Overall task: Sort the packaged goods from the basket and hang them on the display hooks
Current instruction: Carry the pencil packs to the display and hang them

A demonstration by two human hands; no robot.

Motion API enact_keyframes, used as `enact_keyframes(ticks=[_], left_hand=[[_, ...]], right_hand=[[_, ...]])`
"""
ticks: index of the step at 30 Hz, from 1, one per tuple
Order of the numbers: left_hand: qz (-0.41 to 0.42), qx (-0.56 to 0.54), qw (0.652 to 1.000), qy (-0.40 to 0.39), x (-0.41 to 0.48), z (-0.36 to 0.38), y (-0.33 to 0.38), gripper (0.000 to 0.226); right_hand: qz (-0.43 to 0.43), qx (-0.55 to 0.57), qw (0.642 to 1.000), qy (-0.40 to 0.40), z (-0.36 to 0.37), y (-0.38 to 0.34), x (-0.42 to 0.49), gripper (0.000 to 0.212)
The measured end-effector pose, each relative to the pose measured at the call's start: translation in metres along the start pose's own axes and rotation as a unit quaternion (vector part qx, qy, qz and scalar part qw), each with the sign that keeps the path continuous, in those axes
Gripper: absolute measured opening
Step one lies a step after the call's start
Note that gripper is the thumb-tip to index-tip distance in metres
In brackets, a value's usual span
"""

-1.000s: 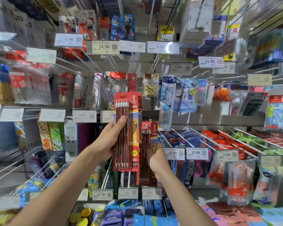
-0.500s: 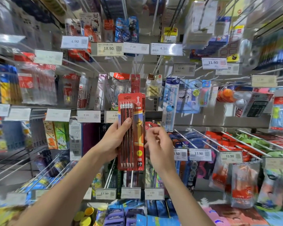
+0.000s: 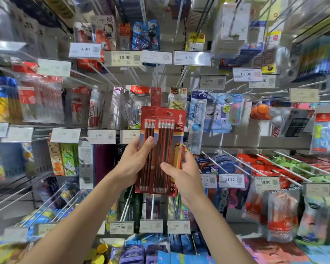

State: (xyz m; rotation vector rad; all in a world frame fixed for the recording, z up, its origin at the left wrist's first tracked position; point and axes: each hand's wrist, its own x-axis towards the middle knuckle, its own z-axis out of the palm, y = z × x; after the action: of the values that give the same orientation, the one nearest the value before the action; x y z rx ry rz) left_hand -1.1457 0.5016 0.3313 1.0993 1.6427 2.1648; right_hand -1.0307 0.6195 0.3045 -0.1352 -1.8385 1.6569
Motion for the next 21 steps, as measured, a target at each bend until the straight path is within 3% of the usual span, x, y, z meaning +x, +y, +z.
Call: enact_keyframes(ticks=[4, 9, 12, 14, 16, 21], left_hand=[[0.000, -0.015, 1.000, 0.014, 0.003, 0.002, -0.002, 0.037], [-0.014, -0.026, 0.999, 0.016, 0.003, 0.003, -0.003, 0.037], [-0.019, -0.039, 0.999, 0.023, 0.004, 0.005, -0.003, 0.037], [-0.024, -0.043, 0.998, 0.026, 0.004, 0.005, -0.003, 0.041], [-0.027, -0.044, 0.998, 0.023, 0.004, 0.004, -0.004, 0.043], [-0.029, -0.039, 0.999, 0.019, 0.004, 0.003, -0.003, 0.045]], right_hand=[[0.051, 0.093, 0.993, 0.058, -0.016, 0.012, -0.002, 0.069], [0.062, 0.121, 0.984, 0.113, -0.049, 0.038, -0.025, 0.029], [0.066, 0.091, 0.989, 0.095, -0.051, 0.052, -0.045, 0.035], [0.075, 0.052, 0.992, 0.088, -0.045, 0.059, -0.051, 0.063], [0.065, 0.026, 0.995, 0.075, -0.040, 0.060, -0.050, 0.076], [0.072, -0.008, 0.997, 0.025, -0.029, 0.059, -0.032, 0.058]])
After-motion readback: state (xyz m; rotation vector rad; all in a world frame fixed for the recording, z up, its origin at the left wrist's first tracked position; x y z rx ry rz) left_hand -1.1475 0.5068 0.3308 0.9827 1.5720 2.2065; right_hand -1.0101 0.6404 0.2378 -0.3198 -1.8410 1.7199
